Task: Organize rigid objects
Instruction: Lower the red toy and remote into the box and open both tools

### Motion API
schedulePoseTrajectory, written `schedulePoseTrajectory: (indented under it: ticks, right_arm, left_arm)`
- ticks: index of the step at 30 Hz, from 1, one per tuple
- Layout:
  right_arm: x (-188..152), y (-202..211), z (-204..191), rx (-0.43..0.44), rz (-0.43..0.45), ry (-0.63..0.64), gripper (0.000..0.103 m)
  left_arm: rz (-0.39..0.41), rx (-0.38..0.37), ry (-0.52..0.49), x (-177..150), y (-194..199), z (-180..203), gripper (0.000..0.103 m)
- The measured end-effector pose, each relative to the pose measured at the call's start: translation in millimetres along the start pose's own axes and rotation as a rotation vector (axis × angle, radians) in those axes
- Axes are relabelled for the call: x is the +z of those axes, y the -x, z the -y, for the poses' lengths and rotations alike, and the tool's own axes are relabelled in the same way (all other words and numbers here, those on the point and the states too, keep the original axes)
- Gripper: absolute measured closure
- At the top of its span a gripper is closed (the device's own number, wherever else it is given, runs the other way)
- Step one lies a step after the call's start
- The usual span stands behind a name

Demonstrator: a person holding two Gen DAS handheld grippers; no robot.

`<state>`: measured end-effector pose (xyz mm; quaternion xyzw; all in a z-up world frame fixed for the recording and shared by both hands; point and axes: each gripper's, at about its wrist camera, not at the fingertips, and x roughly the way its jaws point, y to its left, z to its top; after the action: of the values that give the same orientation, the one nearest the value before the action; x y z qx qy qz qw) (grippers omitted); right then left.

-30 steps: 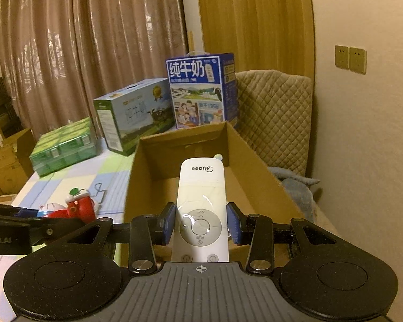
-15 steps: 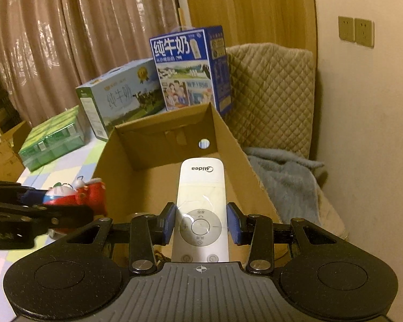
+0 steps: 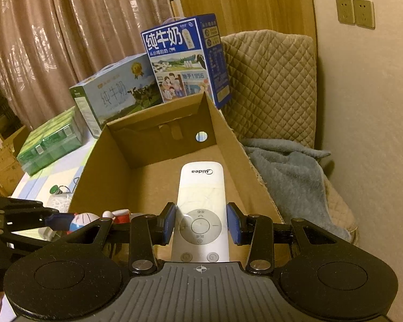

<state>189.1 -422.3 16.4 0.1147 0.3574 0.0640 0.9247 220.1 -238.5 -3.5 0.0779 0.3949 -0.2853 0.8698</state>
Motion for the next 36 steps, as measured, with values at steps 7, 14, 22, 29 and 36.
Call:
schedulePoseTrajectory:
  ticks: [7,14,22,29,36]
  right_arm:
    - [-2.3,-4.0,0.6,-0.002,-0.008,-0.003,0.065]
    - [-3.3,-5.6,-1.3,-0.004,-0.009,0.000,0.065]
    - [-3.1,-3.8,-8.4,-0.006,-0.009,0.014,0.065]
    - [-4.7,-7.7,-17.0,-0.018,-0.027,0.057,0.065]
    - [-5.8,-12.3,-20.4,-0.023,-0.039,0.073,0.065]
  left_arm:
    - [-0.012,-0.002,0.009,-2.5,-4.4,-2.5,0.063]
    - [0.022,-0.001,0.034,3.0,5.4,-6.6,0.061]
    - [0.078,0.036,0.128,-0.5,29.5,-29.2,0.061]
    - [0.073,0.043,0.161,-11.7,32.6,-35.8,0.061]
    - [0.077,0.043,0.173,-14.4,36.4,-38.2,0.062]
